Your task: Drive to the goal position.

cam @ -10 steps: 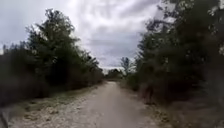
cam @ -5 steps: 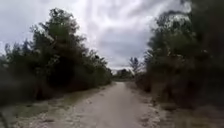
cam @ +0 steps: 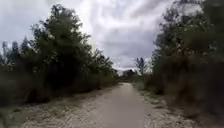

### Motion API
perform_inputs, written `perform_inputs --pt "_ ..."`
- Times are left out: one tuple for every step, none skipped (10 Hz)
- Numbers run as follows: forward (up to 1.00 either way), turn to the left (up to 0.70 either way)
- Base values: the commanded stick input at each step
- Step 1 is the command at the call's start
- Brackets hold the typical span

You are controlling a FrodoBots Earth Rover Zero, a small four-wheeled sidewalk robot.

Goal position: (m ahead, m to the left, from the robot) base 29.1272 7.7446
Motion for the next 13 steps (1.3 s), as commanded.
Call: perform_inputs --pt "0.85 0.0" --pt "0.85 0.0" --pt "0.85 0.0" --pt "0.85 0.0" --pt "0.85 0.0" --pt "0.85 0.0" --pt "0.85 0.0" --pt "0.85 0.0" --pt "0.85 0.0" --pt "0.85 0.0" --pt "0.85 0.0" --pt "0.85 0.0" --pt "0.85 0.0"
